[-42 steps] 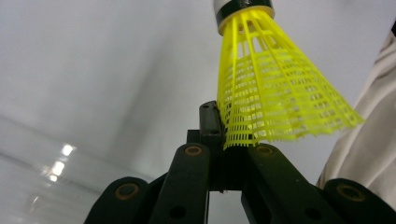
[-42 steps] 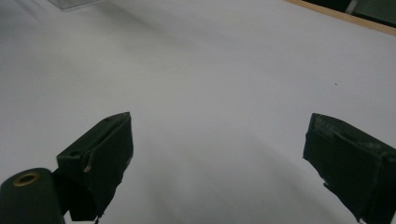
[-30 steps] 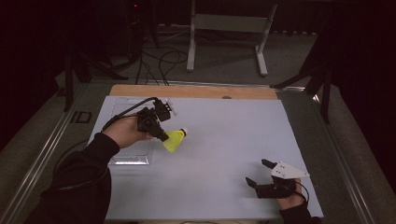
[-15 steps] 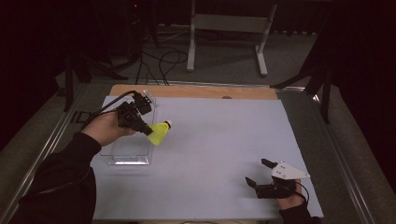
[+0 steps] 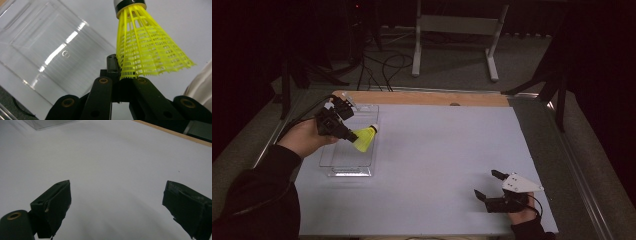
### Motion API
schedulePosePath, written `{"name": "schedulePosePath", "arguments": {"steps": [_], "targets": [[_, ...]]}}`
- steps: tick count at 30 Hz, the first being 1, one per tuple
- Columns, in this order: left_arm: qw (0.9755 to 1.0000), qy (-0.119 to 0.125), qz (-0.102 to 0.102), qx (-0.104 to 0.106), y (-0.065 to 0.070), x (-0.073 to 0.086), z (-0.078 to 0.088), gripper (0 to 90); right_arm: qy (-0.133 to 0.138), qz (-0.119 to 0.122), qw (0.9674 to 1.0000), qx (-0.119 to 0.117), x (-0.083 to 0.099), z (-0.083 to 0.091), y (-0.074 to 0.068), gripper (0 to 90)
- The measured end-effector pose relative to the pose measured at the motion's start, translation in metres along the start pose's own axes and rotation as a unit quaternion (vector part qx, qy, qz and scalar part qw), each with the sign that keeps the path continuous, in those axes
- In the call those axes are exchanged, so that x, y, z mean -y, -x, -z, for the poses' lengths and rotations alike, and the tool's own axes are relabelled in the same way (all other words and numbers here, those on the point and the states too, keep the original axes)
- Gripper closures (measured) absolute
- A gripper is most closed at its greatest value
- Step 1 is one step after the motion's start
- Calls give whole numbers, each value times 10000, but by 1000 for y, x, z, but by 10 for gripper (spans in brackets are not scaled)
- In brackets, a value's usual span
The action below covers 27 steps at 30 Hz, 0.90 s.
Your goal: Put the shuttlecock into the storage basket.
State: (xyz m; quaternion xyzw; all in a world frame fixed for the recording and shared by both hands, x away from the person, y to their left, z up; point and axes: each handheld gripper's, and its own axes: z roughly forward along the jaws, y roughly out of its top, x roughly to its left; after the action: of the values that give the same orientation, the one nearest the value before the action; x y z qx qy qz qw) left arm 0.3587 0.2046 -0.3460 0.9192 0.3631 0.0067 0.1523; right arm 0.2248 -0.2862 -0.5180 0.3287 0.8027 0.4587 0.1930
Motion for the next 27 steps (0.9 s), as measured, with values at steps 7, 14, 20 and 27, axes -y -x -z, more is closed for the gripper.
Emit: {"name": "schedulePosePath", "arguments": {"steps": [7,14,20,27], "targets": [[9996,15,266,-53,-8,8,-4,900,-13,-3,10000,6,0,-1,0,85],[9989,-12,433,-155,-15,13,-15,900,-17,17,10000,14,0,-1,0,85],[9985,-3,524,-140,-19,16,-25,900,-46,3,10000,2,0,-1,0,85],[9977,-32,639,-215,-23,19,-39,900,-75,8,10000,0,1,-1,0,85]]}}
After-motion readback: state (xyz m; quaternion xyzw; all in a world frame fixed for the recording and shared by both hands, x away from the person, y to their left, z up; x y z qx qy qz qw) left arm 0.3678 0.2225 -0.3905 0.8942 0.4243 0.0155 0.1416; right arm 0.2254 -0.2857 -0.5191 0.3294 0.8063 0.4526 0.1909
